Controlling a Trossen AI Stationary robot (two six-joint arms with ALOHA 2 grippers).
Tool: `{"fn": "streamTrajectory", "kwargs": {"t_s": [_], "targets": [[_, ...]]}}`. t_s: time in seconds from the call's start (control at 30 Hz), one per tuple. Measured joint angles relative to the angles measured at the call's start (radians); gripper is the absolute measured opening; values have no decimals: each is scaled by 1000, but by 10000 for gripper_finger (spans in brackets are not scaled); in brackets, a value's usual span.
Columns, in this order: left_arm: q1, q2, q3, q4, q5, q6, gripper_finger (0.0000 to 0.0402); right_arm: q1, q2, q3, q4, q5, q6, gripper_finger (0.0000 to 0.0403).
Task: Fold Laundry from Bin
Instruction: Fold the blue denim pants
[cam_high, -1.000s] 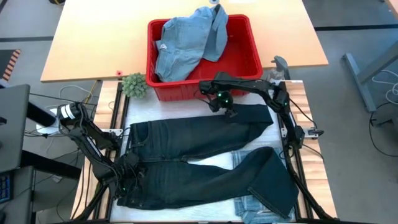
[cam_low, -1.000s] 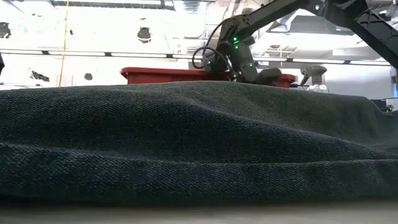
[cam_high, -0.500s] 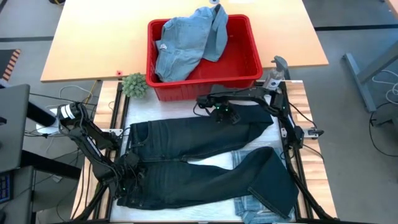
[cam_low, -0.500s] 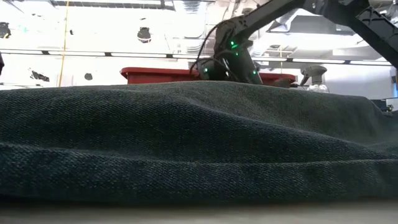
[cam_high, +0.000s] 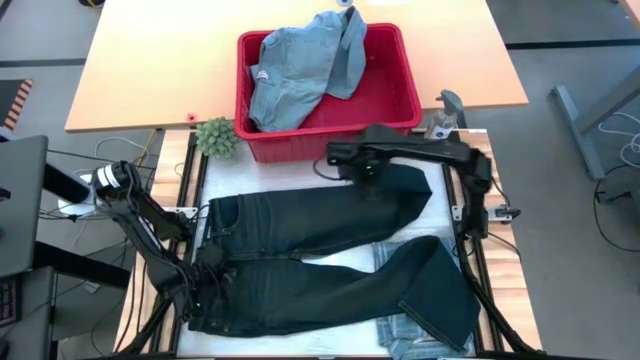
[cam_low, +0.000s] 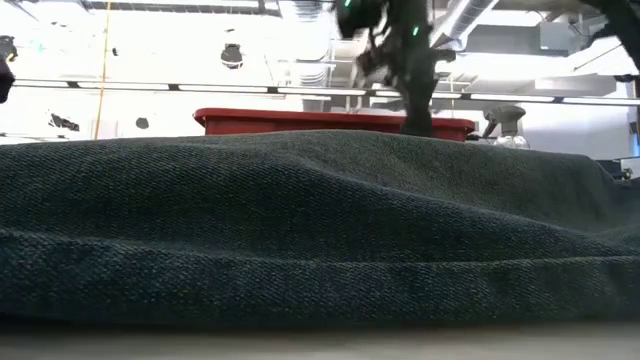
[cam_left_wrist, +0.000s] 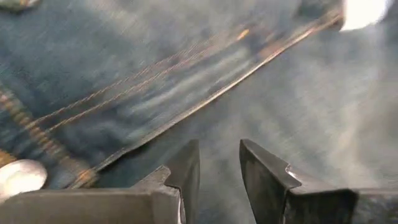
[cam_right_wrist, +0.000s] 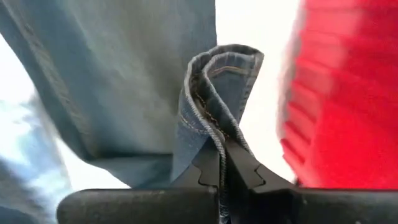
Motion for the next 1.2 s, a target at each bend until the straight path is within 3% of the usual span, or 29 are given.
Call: {"fn": "streamTrajectory", "kwargs": {"t_s": [0.23,0.33,0.43,0.5,0.6,0.67,0.73,0.8,0.97,1.2], "targets": [[59,-136,0,-115,-414,13,102,59,-180,-2,2,-24,216,28],[153,-232,0,-164,-471,110,102,83,-239,-2,1,-24,266,28],[273,-346,0,-66,-457,441,107,104,-270,-2,0,-19,270,28],[354,-421,0,134,-385,796,118,114,-277,-2,1,-15,251,28],[501,-485,0,535,-184,1361,145,123,-286,-3,1,-12,226,28],[598,-491,1,757,-49,1605,165,126,-295,-3,1,-10,209,28],[690,-485,3,883,34,1740,183,127,-298,-3,0,-8,193,28],[786,-465,20,895,97,1805,195,133,-297,-3,1,-8,181,28],[992,-298,154,881,432,1980,208,146,-296,-3,0,-24,129,28],[1112,38,459,767,524,2260,209,161,-296,-3,0,-25,113,28]]}}
